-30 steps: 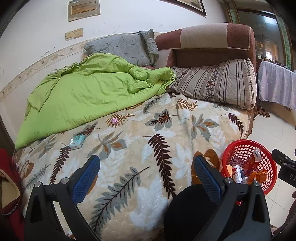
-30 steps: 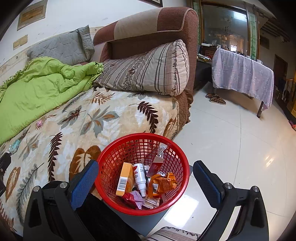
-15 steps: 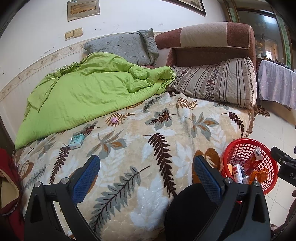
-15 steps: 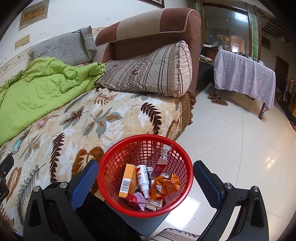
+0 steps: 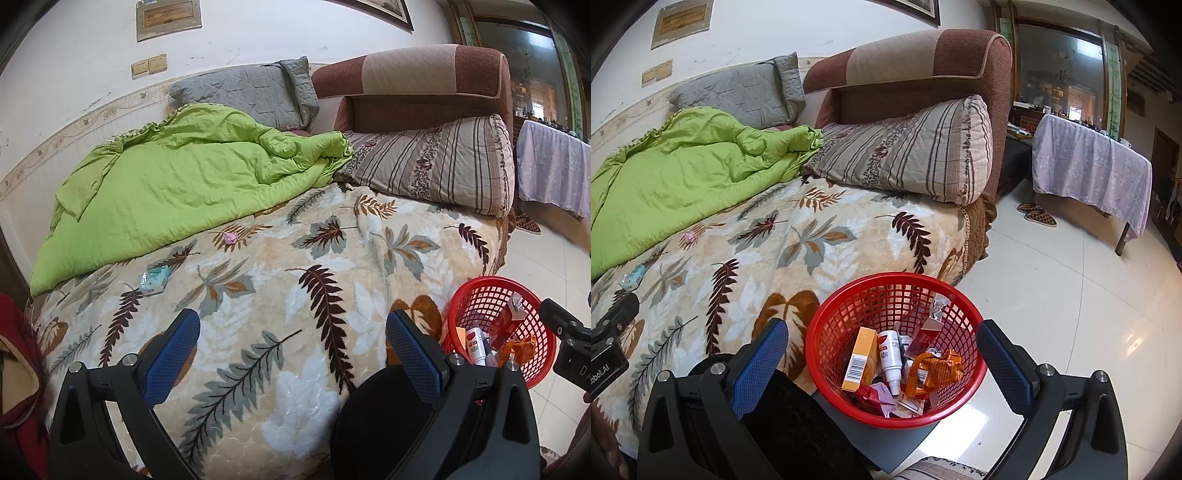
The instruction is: Collect trash
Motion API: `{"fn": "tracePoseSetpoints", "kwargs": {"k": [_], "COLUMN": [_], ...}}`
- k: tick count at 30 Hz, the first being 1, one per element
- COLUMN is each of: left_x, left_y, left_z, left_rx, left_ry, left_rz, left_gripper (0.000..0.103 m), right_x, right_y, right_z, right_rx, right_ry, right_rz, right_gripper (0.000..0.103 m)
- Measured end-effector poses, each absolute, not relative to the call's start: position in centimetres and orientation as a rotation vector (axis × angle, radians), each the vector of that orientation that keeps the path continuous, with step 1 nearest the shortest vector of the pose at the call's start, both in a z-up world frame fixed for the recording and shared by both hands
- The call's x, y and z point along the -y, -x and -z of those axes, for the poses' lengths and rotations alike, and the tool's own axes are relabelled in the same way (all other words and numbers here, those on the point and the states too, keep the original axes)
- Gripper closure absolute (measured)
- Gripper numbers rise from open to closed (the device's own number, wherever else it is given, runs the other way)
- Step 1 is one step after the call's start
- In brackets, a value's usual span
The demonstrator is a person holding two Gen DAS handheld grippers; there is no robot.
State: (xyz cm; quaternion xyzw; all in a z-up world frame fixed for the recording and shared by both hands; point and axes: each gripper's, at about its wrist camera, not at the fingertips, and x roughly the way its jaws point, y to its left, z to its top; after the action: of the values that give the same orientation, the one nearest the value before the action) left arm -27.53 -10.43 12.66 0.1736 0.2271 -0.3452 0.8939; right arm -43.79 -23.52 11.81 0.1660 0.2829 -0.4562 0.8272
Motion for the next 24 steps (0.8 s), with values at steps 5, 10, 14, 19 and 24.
{"fn": "tracePoseSetpoints", "kwargs": {"k": [5, 10, 14, 19, 24], "left_x": [10.3, 10.3, 10.3, 10.3, 10.3], "left_y": [27.4, 27.3, 27.3, 27.3, 27.3], "left_z": [-12.8, -12.8, -12.8, -12.8, -12.8], "left_rx": [-0.477, -0.475, -0.476, -0.473, -0.475], "left_ry": [-0.351, -0.351, -0.351, -0.350, -0.350], "left_rz": [0.714, 0.716, 0.714, 0.713, 0.714], "left_gripper": [0.003, 0.003, 0.003, 0.003, 0.003], "right_x": [23.2, 22.6, 22.5, 22.5, 22.5], "right_y": [43.6, 43.4, 43.3, 43.3, 43.2], "right_z": [-12.0, -12.3, -12.3, -12.3, -12.2], "right_rx": [-0.598, -0.590, -0.592, -0.594, -0.598], "right_ry": [-0.342, -0.310, -0.302, -0.302, -0.297], "right_rz": [0.962, 0.951, 0.947, 0.945, 0.941], "right_gripper": [0.000, 0.000, 0.000, 0.000, 0.000]}}
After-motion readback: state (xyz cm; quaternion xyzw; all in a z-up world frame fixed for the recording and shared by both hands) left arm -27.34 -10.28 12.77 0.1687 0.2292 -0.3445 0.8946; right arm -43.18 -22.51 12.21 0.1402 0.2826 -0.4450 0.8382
